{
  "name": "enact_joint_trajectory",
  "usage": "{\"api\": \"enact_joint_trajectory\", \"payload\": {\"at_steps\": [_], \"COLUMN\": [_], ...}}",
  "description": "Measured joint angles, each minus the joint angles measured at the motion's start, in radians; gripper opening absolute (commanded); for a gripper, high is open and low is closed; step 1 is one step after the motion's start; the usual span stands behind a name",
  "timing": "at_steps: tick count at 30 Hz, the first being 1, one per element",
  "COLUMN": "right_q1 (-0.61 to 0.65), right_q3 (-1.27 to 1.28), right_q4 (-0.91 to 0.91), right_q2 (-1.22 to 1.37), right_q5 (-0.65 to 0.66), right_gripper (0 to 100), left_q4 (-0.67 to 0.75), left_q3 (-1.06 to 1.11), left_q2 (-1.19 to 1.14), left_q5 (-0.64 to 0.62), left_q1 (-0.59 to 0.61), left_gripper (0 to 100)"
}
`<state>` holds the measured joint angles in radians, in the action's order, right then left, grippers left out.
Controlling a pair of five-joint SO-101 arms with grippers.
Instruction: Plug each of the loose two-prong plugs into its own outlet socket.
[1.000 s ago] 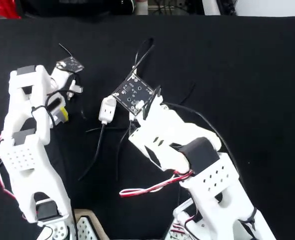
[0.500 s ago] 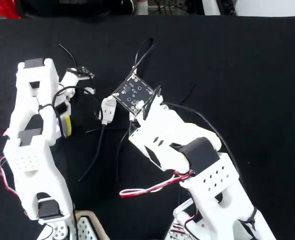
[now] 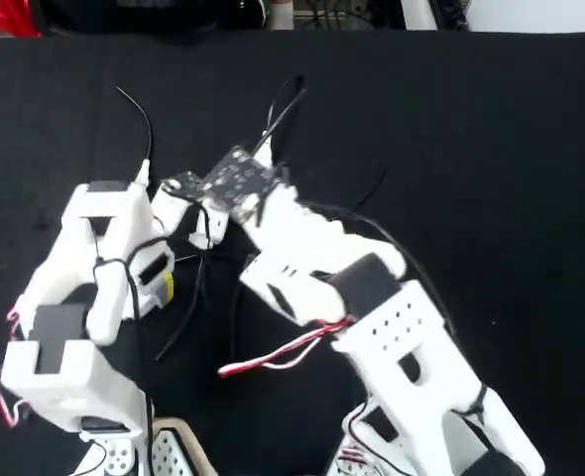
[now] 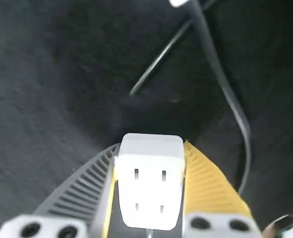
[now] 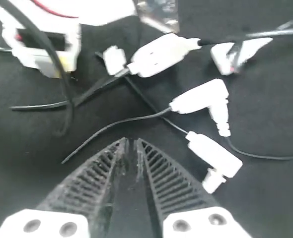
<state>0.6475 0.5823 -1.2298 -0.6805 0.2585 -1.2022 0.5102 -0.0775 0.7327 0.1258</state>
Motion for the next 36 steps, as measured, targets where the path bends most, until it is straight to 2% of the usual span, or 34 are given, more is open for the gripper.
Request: {"api": "enact_joint_trajectory", "payload": {"at_steps": [4,11,14,19,26,29,33,36], "right_q1": [0.031,0.029,0.029,0.029,0.078,0.12,0.146,0.17], "right_q3": [0.0,0.0,0.0,-0.003,-0.106,-0.146,-0.249,-0.358], "right_q4": [0.0,0.0,0.0,0.068,0.227,0.339,0.454,0.497], "right_q2": [0.0,0.0,0.0,0.025,0.242,0.358,0.488,0.591], "right_q5": [0.005,0.005,-0.031,-0.12,-0.242,-0.318,-0.394,-0.422], "right_gripper": [2.6,2.6,4.3,16.8,17.6,17.7,17.7,17.8], "left_q4": [0.005,-0.002,-0.005,0.034,0.071,0.1,0.109,0.146], "left_q3": [0.015,0.115,0.169,0.325,0.689,0.867,1.085,1.169], "left_q2": [0.077,0.27,0.419,0.747,1.28,1.505,1.792,1.855], "left_q5": [-0.048,-0.086,-0.13,-0.187,-0.262,-0.275,-0.279,-0.281], "left_q1": [0.003,0.028,0.106,0.336,0.637,0.697,0.712,0.71], "left_gripper": [28,28,28,28,28,28,28,28]}}
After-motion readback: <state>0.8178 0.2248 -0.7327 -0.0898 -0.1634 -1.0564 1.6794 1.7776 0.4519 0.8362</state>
